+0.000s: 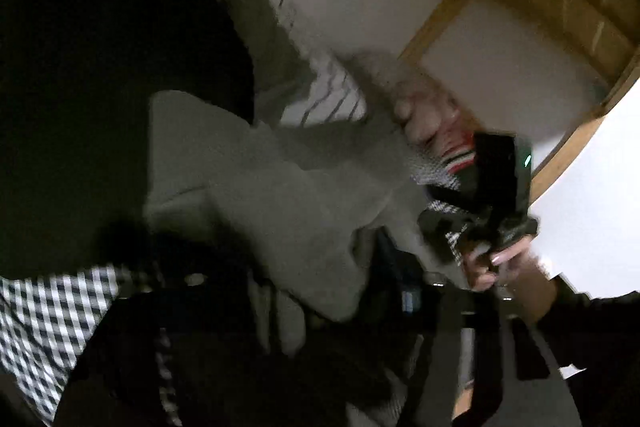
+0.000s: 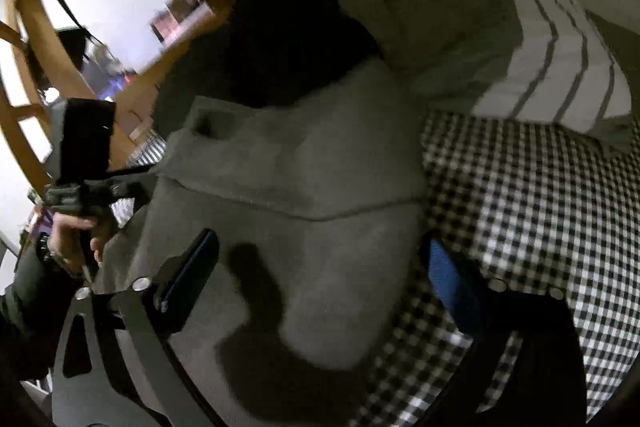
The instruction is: Fold large clothes
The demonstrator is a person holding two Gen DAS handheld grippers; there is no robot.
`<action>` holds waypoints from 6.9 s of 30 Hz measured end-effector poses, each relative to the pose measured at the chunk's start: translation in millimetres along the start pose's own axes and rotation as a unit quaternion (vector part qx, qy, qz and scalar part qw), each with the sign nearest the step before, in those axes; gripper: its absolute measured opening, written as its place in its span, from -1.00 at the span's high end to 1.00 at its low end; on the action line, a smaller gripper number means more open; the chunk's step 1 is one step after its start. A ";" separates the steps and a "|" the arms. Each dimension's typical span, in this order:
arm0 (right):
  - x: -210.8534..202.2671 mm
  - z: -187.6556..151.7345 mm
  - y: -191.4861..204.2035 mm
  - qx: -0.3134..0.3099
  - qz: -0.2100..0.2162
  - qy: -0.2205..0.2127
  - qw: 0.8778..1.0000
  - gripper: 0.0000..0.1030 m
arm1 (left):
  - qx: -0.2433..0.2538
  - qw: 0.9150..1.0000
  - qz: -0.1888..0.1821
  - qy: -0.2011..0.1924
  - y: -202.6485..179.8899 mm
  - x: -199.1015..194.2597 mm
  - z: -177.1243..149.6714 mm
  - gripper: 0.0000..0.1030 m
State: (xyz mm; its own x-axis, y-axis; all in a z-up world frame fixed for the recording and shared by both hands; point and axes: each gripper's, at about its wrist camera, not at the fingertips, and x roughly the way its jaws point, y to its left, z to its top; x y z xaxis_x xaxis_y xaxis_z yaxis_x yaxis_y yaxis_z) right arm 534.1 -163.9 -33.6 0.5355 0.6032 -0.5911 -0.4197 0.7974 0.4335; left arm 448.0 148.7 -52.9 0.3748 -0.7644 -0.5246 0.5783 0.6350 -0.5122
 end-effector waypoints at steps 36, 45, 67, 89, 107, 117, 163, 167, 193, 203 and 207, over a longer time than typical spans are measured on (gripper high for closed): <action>41.4 23.6 -75.5 0.156 0.006 -0.008 0.988 0.41 | -0.132 0.981 0.076 -0.123 56.9 -76.0 11.7 -0.47; 2.1 15.9 -70.2 0.134 0.063 -0.001 0.989 -0.59 | -0.087 0.995 0.044 0.002 8.5 -89.2 -62.8 -0.84; 15.2 -25.8 -54.9 0.130 0.131 0.020 0.983 -0.53 | -0.074 0.991 0.076 -0.078 33.6 -128.2 -88.2 -0.73; 10.5 -27.1 -58.4 0.136 0.153 -0.011 0.979 -0.53 | 0.071 0.997 0.016 0.019 -18.8 -72.1 -54.9 -0.81; -20.4 15.2 -4.7 0.025 0.054 -0.021 0.998 -0.52 | 0.174 0.977 0.080 0.093 -49.3 -26.7 -76.8 -0.82; 25.9 58.6 36.3 0.057 0.106 0.100 0.988 -0.15 | 0.198 0.972 0.090 0.090 -60.5 -11.1 -90.1 -0.83; 56.5 146.7 107.5 -0.021 0.096 0.123 0.987 -0.93 | -0.029 0.990 0.135 0.014 3.6 -30.9 -107.6 -0.86; -6.3 114.1 69.6 -0.073 -0.112 0.077 0.988 -0.93 | -0.063 0.986 0.152 -0.032 7.8 -68.1 -113.7 -0.86; 22.1 0.0 -10.8 0.087 -0.085 0.112 0.986 -0.93 | -0.152 0.962 0.227 -0.018 62.9 -62.3 -73.6 -0.90; -76.3 -110.0 -27.4 0.283 0.046 0.042 0.957 -0.93 | -0.192 0.968 0.135 -0.090 -23.2 -138.5 -146.7 -0.90; -69.3 -163.0 -29.6 0.353 0.078 0.062 0.930 -0.93 | -0.325 0.932 0.094 -0.125 -9.6 -137.4 -208.3 -0.90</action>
State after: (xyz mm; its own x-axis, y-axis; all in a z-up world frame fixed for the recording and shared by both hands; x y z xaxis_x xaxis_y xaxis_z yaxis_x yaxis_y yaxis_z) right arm 389.9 -231.9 -116.3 0.4010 0.7414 -0.5380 0.1232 0.5383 0.8337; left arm 240.0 270.9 -117.5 0.6300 -0.5829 -0.5131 -0.0465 0.6312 -0.7742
